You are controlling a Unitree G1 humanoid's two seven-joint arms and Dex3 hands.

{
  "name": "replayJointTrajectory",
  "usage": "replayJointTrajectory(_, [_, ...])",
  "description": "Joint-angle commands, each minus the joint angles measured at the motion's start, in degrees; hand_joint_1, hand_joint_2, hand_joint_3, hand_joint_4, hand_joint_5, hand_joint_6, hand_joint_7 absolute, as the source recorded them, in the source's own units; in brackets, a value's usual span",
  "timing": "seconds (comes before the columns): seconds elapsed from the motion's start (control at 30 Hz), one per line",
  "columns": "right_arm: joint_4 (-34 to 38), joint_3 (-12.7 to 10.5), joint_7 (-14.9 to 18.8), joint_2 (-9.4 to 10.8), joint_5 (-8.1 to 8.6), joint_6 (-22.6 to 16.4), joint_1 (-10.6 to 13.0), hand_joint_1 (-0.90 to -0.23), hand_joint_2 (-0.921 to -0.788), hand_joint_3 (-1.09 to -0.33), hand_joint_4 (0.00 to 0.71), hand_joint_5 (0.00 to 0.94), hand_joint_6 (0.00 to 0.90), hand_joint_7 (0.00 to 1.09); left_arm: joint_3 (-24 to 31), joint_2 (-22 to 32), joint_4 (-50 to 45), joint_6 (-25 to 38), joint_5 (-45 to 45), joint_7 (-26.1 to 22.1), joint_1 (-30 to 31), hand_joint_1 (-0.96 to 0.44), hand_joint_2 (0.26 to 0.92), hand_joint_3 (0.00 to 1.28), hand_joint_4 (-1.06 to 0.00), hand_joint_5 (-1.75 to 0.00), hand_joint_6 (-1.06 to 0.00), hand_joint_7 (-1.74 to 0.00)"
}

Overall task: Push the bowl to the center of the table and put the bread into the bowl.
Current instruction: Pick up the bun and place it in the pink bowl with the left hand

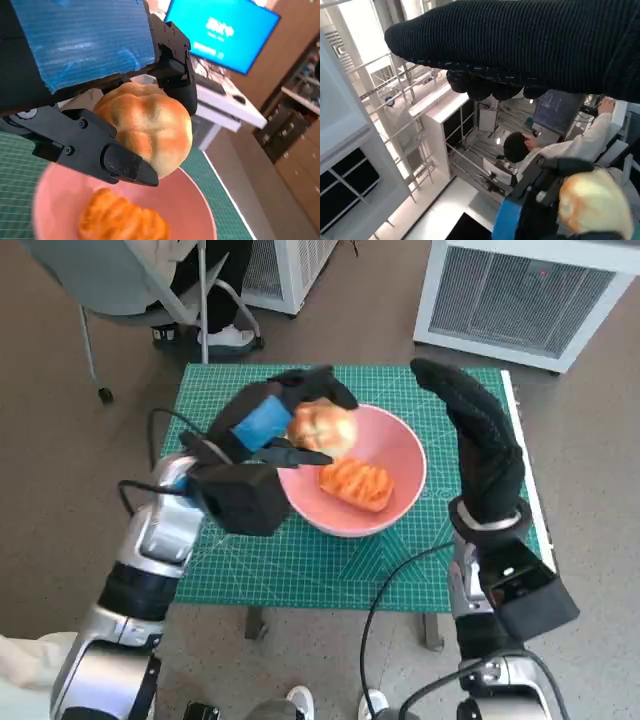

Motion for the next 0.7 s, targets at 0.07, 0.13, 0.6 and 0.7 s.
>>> replayJointTrajectory(0.07, [0.01,-0.18,0.22,-0.50,-0.19,0.02,1.86,-0.551,-0.921,-0.841,0.310,0.027,-0.001,0.73,-1.42,-0.83,4.85,-0.12,-0.26,-3.24,-1.43,0.00,0.921,0.19,-0.59,-1.22,-0.45,-1.39])
replayJointTrajectory(0.13, [0.28,-0.34,0.14,-0.55,-0.15,-0.13,1.91,-0.551,-0.921,-0.841,0.310,0.027,-0.001,0.73,-2.26,-0.67,6.21,1.28,-0.42,-6.39,-1.90,-0.02,0.902,0.24,-0.44,-1.12,-0.32,-1.30])
replayJointTrajectory(0.6, [1.22,-1.28,-1.53,-0.59,-1.78,-0.52,1.46,-0.540,-0.921,-0.838,0.310,0.029,-0.001,0.74,-4.82,0.04,7.01,8.07,2.53,-14.33,-3.27,-0.36,0.920,0.05,-0.02,-0.01,-0.13,-0.17])
replayJointTrajectory(0.7, [1.37,-1.54,-1.70,-0.87,-1.77,-0.63,1.24,-0.544,-0.921,-0.835,0.310,0.029,-0.001,0.74,-4.38,0.14,6.47,7.52,2.57,-13.74,-2.77,-0.40,0.921,0.06,-0.01,0.00,-0.13,-0.16])
